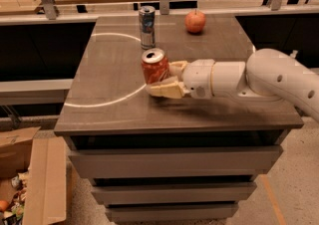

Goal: Knock coke can over

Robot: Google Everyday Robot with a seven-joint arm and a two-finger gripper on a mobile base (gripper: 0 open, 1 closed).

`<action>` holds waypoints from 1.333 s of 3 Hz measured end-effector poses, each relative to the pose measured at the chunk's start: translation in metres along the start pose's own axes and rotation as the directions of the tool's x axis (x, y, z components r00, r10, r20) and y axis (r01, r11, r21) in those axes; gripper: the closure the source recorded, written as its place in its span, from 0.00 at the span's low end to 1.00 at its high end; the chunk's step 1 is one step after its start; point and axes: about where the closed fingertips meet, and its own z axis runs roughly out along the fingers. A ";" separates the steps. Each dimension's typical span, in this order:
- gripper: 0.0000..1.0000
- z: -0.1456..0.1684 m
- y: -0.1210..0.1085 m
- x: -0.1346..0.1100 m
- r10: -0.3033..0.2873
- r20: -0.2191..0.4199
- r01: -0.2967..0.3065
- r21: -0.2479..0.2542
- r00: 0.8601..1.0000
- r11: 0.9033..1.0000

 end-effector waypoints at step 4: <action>1.00 -0.019 -0.033 -0.045 -0.444 -0.463 0.488 -0.027 0.767 0.872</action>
Offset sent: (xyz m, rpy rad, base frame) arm 0.0416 -0.0488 0.0575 -0.5051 -0.2579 -0.1018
